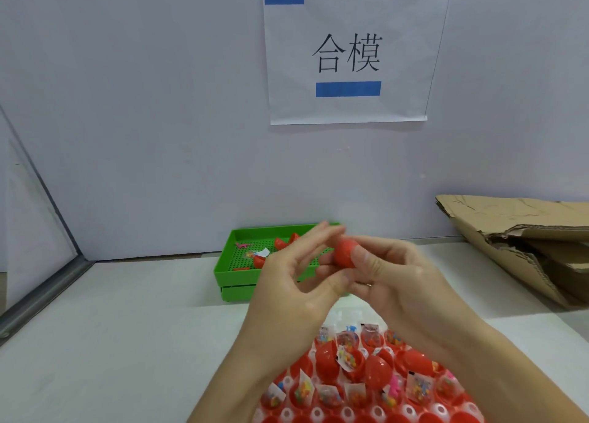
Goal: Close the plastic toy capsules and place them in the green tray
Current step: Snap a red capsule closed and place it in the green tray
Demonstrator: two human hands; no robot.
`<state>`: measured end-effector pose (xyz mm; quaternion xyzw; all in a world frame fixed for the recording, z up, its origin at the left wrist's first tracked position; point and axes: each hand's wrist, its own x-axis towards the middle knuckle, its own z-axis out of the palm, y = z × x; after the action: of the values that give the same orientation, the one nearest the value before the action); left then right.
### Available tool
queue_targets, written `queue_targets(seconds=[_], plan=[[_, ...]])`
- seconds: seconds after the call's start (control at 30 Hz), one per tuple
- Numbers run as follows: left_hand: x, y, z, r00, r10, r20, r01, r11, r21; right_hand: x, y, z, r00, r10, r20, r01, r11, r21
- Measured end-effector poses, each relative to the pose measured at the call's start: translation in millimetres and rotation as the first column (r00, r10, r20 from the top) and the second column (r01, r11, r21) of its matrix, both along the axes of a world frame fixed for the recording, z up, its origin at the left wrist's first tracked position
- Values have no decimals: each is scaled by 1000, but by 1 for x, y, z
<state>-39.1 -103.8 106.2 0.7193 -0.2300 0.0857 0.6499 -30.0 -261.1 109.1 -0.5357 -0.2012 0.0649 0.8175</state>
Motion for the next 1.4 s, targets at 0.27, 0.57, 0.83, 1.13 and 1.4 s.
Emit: queue_targets(seconds=[0.27,0.57,0.83,1.13,1.4], plan=[[4,-2,-3,999,-43,21,44,995,-91,1,-1,-1,998,56,22,-57,997,44],[-2,-6,-1,969,98,227,-100,995,-2,1,5,-5,990,-28,135,34,999,-39],[-5,-13,1,996,24,85,-13,991,-136,-2,7,-6,950,-166,266,228,947,-224],[-10,-19,0,980,159,117,-142,979,-146,-3,11,-9,938,-189,292,278,910,-306],[-8,-19,1,989,55,137,-57,998,4,-2,-1,4,1000,-10,-15,9,997,-76]])
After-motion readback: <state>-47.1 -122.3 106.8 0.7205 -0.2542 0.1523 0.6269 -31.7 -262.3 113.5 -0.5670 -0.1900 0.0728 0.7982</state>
